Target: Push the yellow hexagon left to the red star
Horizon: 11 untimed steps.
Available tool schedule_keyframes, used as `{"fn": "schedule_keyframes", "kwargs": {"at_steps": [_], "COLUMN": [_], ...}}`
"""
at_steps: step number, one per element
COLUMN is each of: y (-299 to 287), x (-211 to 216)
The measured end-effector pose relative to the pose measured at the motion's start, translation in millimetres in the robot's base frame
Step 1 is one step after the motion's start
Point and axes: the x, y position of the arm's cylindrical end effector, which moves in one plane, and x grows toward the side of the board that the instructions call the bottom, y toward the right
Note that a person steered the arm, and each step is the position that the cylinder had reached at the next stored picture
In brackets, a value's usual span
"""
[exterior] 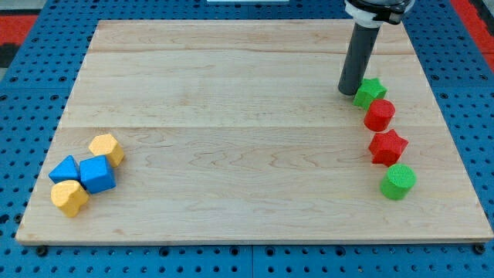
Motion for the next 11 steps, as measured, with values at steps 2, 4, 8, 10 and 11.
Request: {"fn": "schedule_keyframes", "kwargs": {"at_steps": [2,4,8,10,11], "y": [-112.0,-308.2,-344.0,-246.4,-236.3], "x": [-0.9,15.5,123.2,129.0,145.7]}}
